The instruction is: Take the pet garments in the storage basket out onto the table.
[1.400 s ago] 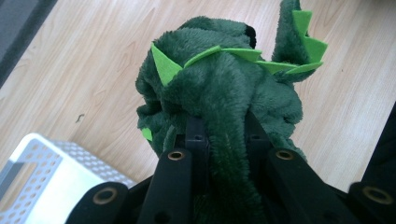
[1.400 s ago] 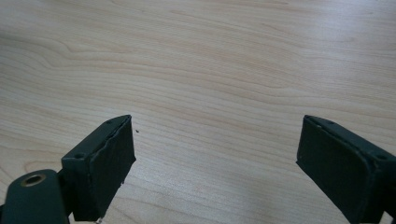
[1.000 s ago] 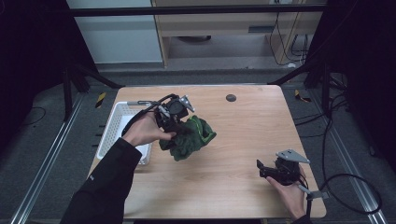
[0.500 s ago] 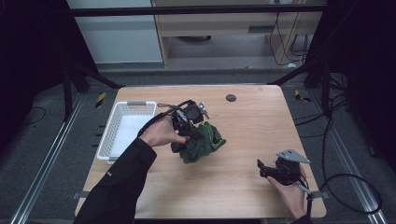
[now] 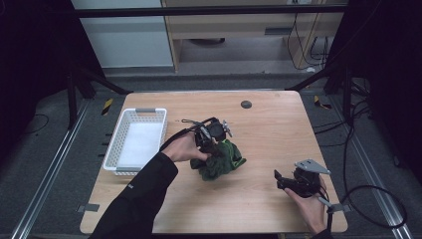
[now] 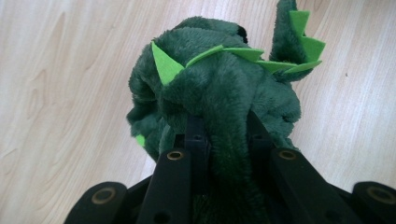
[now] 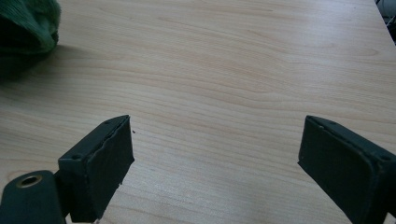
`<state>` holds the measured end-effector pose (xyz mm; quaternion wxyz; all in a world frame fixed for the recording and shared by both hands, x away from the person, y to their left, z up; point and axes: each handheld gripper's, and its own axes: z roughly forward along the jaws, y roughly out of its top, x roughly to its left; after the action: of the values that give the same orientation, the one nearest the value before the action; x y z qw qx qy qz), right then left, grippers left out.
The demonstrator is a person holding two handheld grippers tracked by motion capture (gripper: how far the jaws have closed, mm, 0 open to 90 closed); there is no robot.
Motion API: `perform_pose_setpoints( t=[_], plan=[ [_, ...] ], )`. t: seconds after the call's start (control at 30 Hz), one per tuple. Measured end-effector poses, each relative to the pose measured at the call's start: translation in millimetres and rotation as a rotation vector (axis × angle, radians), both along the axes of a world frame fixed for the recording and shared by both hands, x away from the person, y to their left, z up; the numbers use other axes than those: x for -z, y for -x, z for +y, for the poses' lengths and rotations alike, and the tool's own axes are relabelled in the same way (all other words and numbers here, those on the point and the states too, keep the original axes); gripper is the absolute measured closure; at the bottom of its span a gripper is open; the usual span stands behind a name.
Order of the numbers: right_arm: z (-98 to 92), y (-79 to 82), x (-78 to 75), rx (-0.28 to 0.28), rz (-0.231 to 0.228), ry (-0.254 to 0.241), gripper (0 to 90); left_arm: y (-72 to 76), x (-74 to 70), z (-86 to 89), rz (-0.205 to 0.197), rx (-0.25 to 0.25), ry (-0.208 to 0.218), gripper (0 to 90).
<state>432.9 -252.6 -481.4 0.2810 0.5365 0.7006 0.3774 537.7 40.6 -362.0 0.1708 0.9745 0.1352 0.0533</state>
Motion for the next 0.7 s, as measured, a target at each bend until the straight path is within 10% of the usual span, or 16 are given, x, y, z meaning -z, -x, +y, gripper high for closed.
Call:
perform_pose_setpoints(
  t=[0.7],
  plan=[
    [1.1,-0.2,0.9,-0.006,0.002,0.007,9.9,4.5,38.9,-11.8,0.027,0.052,-0.044,60.1]
  ],
)
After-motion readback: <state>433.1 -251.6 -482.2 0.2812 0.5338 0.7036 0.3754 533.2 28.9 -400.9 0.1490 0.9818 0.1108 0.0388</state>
